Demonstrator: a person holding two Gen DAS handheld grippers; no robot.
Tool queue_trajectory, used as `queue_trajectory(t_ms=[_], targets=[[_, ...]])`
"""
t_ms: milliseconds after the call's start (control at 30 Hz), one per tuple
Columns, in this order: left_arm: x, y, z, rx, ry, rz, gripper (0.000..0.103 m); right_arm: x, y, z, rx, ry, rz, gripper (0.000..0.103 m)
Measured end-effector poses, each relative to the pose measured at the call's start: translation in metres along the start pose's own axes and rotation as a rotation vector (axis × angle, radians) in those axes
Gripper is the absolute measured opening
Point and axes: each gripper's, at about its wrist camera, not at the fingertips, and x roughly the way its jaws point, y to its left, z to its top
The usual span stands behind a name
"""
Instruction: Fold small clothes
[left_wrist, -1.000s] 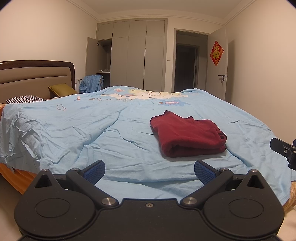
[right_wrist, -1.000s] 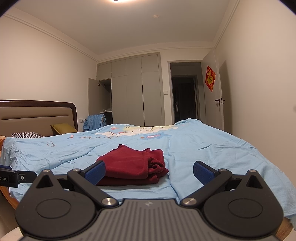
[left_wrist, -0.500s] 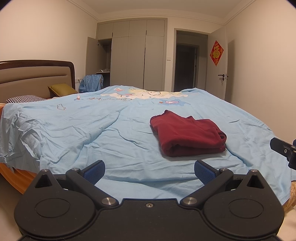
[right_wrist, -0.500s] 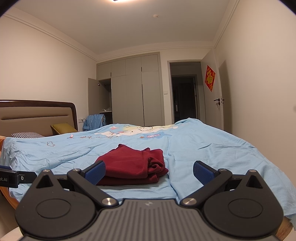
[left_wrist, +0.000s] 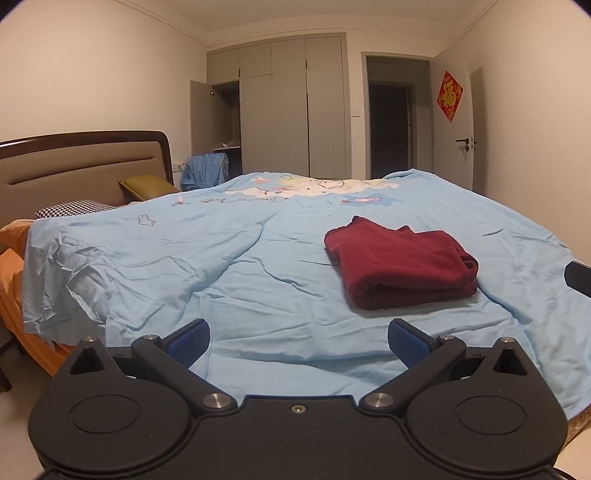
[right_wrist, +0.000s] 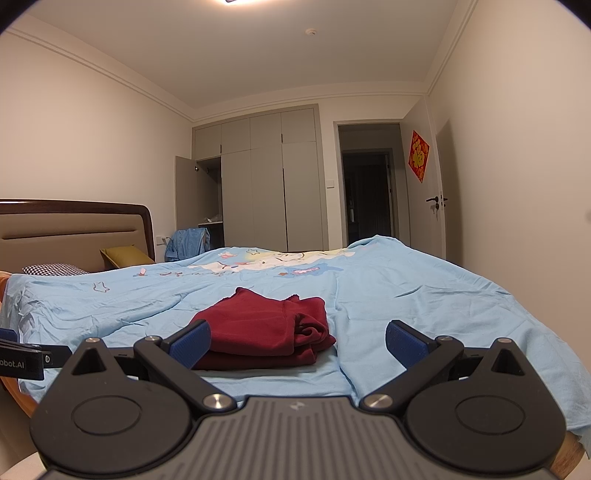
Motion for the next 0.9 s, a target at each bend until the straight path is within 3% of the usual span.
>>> queue_trajectory(t_ms=[900], targets=[[-0.0010,-0.0002,0.0010,-0.004,0.005,-0.014,0.102,0.0044,0.0021,-0.0063,0.002,0.000,-0.003,0.103]])
